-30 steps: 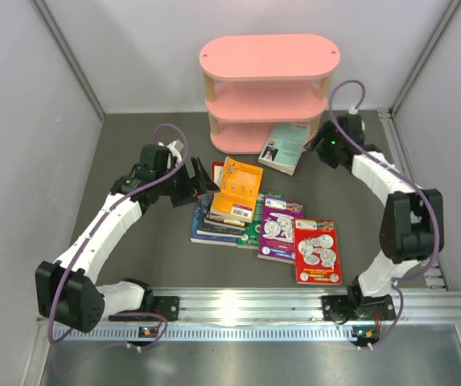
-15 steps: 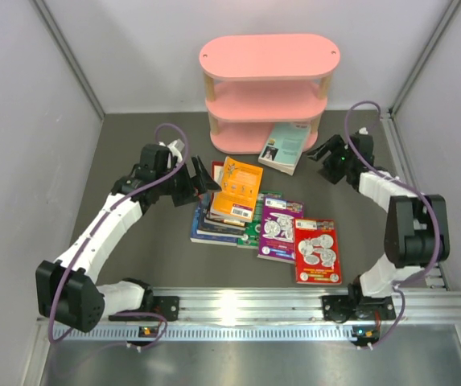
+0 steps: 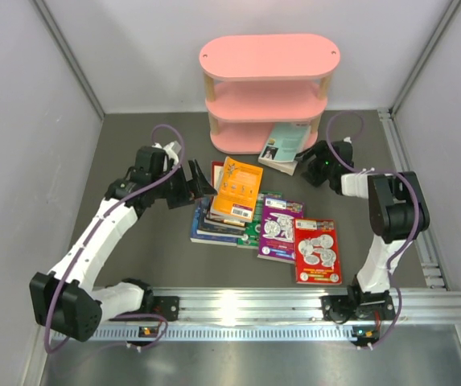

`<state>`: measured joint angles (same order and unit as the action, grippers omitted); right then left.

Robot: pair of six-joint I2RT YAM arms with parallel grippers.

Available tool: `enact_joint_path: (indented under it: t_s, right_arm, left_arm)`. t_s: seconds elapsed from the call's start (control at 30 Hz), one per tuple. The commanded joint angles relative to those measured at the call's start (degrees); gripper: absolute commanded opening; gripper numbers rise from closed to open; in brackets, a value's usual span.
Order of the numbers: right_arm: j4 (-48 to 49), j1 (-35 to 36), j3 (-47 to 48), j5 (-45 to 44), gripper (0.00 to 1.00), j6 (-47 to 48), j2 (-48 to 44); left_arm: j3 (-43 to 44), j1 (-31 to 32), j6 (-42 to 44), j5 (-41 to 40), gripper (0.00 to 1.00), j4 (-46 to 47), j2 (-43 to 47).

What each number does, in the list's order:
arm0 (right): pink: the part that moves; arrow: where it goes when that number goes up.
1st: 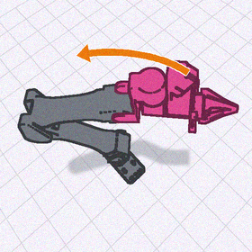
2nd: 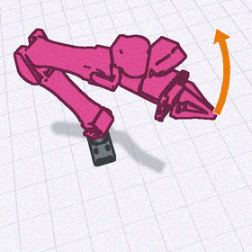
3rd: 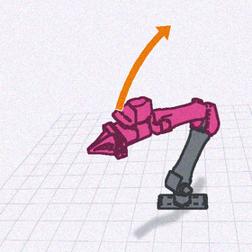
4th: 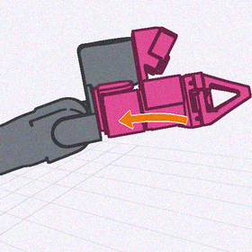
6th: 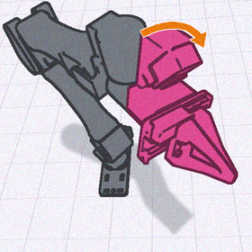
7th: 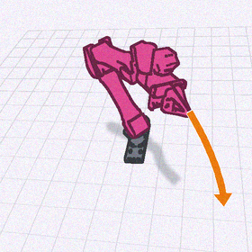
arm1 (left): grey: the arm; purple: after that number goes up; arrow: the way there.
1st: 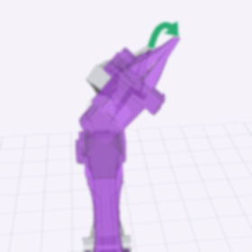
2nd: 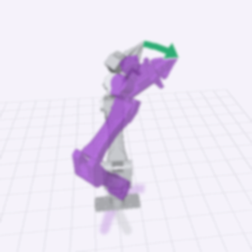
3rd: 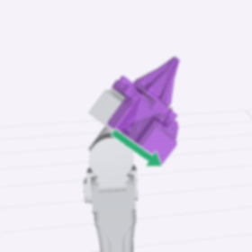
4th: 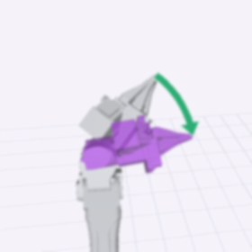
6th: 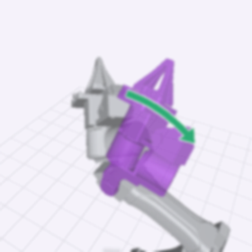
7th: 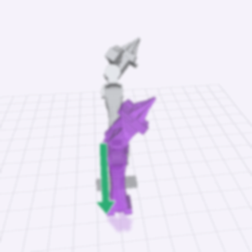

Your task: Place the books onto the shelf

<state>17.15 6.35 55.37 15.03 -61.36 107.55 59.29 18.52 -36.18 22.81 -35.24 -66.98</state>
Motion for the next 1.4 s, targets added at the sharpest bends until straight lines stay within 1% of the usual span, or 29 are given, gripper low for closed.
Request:
enact_joint_path:
  t_s: [0.0,0.17,0.27,0.4,0.5,0.6,0.63,0.7,0.73,0.77,0.8,0.83,0.87,0.9,0.93,1.0,1.03,1.1,1.13,1.23,1.3,1.37]
  right_arm:
    - [10.4,0.5,-3.6,-3.2,0.79,-3.7,-0.8]
    - [17.7,-0.3,-8.8,-4.0,0.77,-5.7,-3.2]
    - [19.5,-0.3,-7.1,-2.0,0.74,-7.0,-0.1]
    - [21.8,1.5,-4.4,-1.8,0.71,-8.8,3.8]
    - [22.8,2.3,-1.7,-0.7,0.64,-9.5,7.4]
    - [23.3,2.6,-0.4,-0.6,0.54,-10.0,9.3]
    - [23.4,2.6,-0.1,-0.4,0.47,-9.9,10.2]
    - [22.3,2.6,1.8,1.3,0.37,-9.0,10.9]
    - [18.8,2.6,4.0,3.1,0.26,-6.9,11.3]
    - [16.0,2.6,5.4,4.2,0.20,-6.9,11.5]
    - [12.4,2.6,7.3,5.4,0.14,-3.4,11.4]
    - [8.6,2.4,10.3,6.4,0.04,-1.3,11.2]
    - [2.2,2.4,11.6,7.0,0.00,0.6,10.8]
    - [-0.8,2.0,12.7,7.0,0.00,4.6,10.4]
    - [-4.8,1.7,14.8,7.5,0.00,6.2,10.1]
    - [-8.3,0.6,17.5,10.2,0.00,10.1,10.3]
    - [-12.4,0.3,21.0,11.1,0.00,11.3,11.2]
    - [-16.4,-0.6,24.6,13.4,0.00,14.5,12.4]
    - [-20.2,-1.1,28.2,14.4,0.00,15.4,13.7]
    - [-25.2,-2.7,32.1,14.0,0.00,18.2,14.8]
    - [-26.4,-4.2,33.0,12.7,0.00,18.8,14.8]
    - [-27.3,-5.3,34.0,11.4,0.03,18.7,15.0]
  left_arm:
    - [2.5,-0.3,2.3,-1.5,0.96,-2.3,1.4]
    - [2.9,-0.4,3.0,-1.5,0.96,-2.4,0.4]
    - [3.0,-0.4,3.0,-1.1,0.96,-1.9,-0.6]
    - [3.7,-0.5,3.3,-0.6,0.96,-1.7,-1.8]
    - [4.3,-0.5,3.9,-0.7,0.96,-2.2,-2.0]
    - [4.6,-0.6,4.7,-1.4,0.96,-3.6,-2.0]
    - [4.4,-0.7,4.9,-1.5,0.96,-3.8,-1.8]
    - [4.0,-0.9,4.9,-1.7,0.96,-3.7,-1.5]
    - [3.6,-0.9,4.8,-1.6,0.96,-3.5,-1.5]
    - [3.6,-0.9,4.8,-1.5,0.96,-3.3,-1.5]
    - [3.5,-0.9,4.7,-1.5,0.96,-3.2,-1.7]
    - [3.4,-0.9,4.5,-1.3,0.96,-2.9,-1.7]
    - [3.1,-0.9,4.5,-1.3,0.96,-2.3,-1.9]
    - [3.0,-1.0,4.3,-1.1,0.96,-1.9,-2.2]
    - [2.9,-1.0,3.9,-0.9,0.96,-1.6,-2.3]
    - [2.4,-1.0,3.7,-0.1,0.96,-0.2,-2.8]
    - [2.2,-1.0,3.2,0.1,0.96,0.3,-3.2]
    - [1.9,-1.0,2.9,0.7,0.96,1.2,-4.0]
    - [1.8,-1.0,2.5,1.3,0.96,2.2,-4.2]
    - [2.1,-1.0,1.9,2.3,0.96,3.7,-5.4]
    - [2.1,-1.0,1.7,2.5,0.96,4.1,-5.9]
    - [2.1,-1.0,1.6,2.5,0.96,4.3,-5.9]
